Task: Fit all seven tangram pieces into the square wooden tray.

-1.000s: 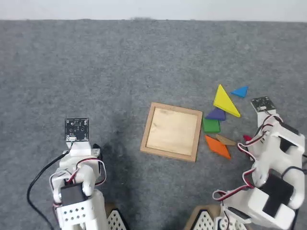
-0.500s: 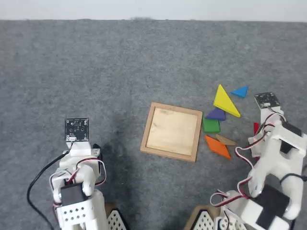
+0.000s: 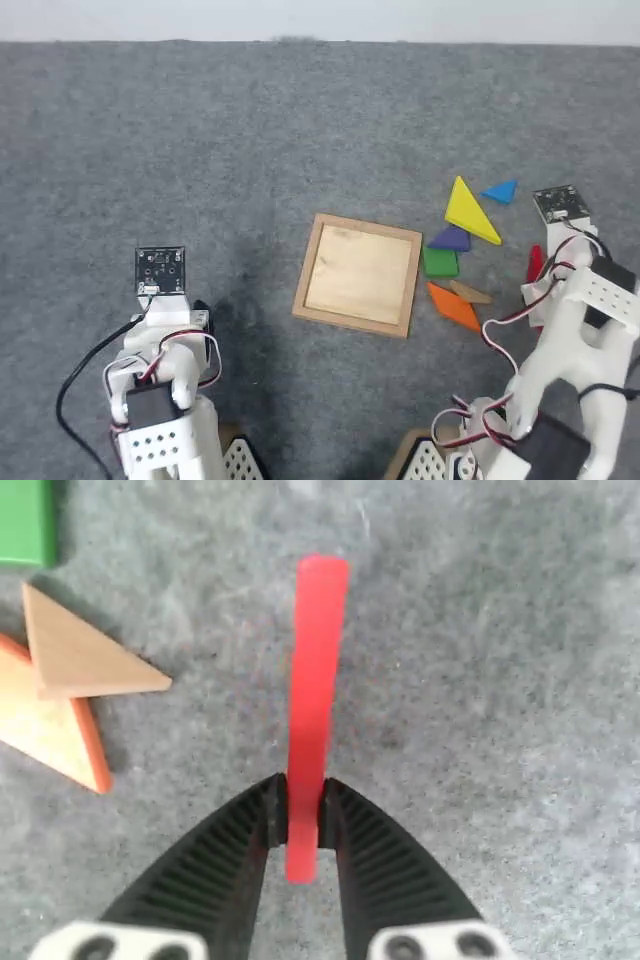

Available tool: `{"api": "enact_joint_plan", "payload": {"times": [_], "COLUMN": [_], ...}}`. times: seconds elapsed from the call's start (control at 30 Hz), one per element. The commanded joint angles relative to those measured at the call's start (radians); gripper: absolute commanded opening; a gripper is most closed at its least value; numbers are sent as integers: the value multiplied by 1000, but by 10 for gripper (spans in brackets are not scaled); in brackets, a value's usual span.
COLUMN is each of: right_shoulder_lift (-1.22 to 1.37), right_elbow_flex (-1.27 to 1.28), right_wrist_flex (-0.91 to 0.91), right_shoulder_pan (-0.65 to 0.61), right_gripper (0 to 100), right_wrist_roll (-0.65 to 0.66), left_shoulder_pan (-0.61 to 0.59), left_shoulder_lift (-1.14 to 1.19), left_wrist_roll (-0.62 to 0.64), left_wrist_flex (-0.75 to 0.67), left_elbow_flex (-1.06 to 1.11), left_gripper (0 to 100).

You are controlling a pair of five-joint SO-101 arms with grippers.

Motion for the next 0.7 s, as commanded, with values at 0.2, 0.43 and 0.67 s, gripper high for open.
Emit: {"api": "enact_joint_plan", "payload": {"times": [0.2,0.43,0.67], "right_shoulder_lift": [-54,-45,79], "right_elbow_flex": [-324,-529,-540], "right_wrist_flex": [189,371,367], "right_shoulder_pan": [-338,-696,-894], "right_gripper": [8,8,8], "right_wrist_roll": [-172,-238,-252], "left_shoulder_pan": [-3,-3,-3], "left_shoulder_lift": [2,2,2], "left_wrist_roll": [-11,-11,-11], "left_wrist_flex": [6,6,6], "left_elbow_flex": [-8,-8,-8], "left_gripper": [121,121,121]}}
